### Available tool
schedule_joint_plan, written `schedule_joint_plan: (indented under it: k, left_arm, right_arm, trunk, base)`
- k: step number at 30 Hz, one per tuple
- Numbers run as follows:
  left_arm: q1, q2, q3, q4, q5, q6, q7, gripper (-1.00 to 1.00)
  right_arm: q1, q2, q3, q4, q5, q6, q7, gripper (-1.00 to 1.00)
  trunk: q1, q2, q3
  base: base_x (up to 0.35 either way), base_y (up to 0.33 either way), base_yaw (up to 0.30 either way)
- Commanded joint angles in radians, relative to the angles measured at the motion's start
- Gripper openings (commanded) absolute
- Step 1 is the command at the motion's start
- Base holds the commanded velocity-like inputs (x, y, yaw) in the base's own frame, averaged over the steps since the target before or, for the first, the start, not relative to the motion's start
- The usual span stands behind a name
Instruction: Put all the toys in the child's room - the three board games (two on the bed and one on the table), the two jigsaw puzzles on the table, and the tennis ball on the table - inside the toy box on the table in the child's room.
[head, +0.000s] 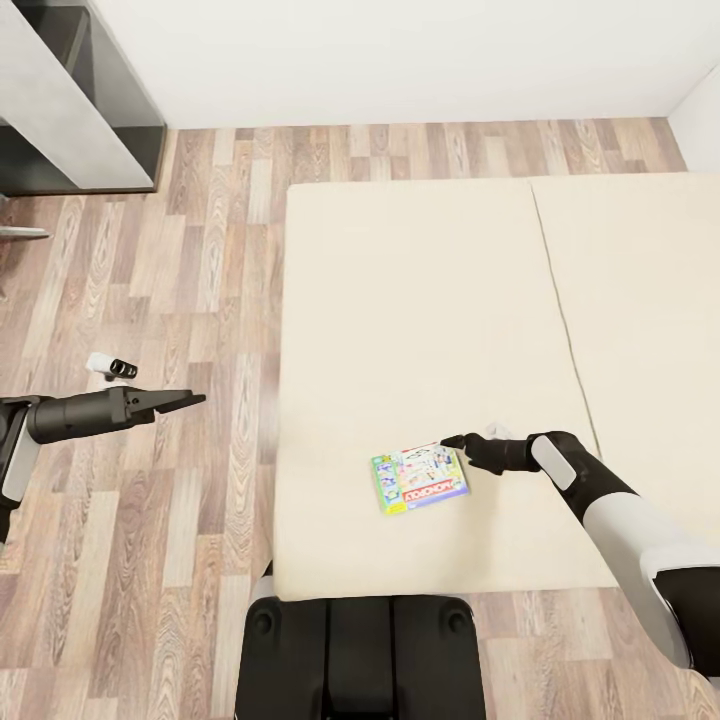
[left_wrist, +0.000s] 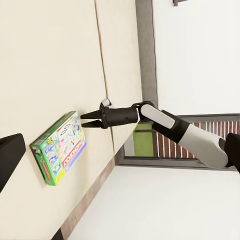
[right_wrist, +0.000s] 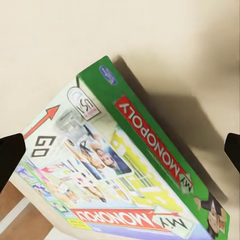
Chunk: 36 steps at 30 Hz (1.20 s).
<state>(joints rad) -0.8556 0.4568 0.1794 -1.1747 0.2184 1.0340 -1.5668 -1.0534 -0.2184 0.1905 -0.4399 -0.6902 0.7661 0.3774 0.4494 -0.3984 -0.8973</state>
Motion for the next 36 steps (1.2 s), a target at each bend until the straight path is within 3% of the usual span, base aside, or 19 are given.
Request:
schedule_joint_plan:
  k: [1, 15, 31, 36]
  left_arm:
    - [0.0, 0.0, -0.001, 0.0, -0.001, 0.011, -0.004, 1.0]
    - [0.0, 0.0, -0.001, 0.0, -0.001, 0.011, -0.004, 1.0]
    - [0.0, 0.0, -0.002, 0.0, -0.001, 0.011, -0.004, 1.0]
    - [0.0, 0.0, -0.002, 0.0, -0.001, 0.011, -0.004, 1.0]
  right_arm:
    - [0.0, -0.001, 0.004, 0.0, 0.003, 0.001, 0.005, 1.0]
    - [-0.001, -0.001, 0.003, 0.076, 0.004, 0.004, 0.006, 1.0]
    - [0.0, 0.001, 0.003, 0.087, -0.001, 0.002, 0.011, 1.0]
    - [-0.001, 0.022, 0.003, 0.087, 0.002, 0.002, 0.011, 1.0]
  trunk:
    - [0.001, -0.002, -0.001]
    - [0.001, -0.002, -0.001]
    - [0.001, -0.002, -0.001]
    - [0.001, -0.002, -0.001]
  base:
    - [0.0, 0.024, 0.0]
    - [0.0, 0.005, 0.0]
    - [0.0, 0.0, 0.0]
    - [0.0, 0.004, 0.0]
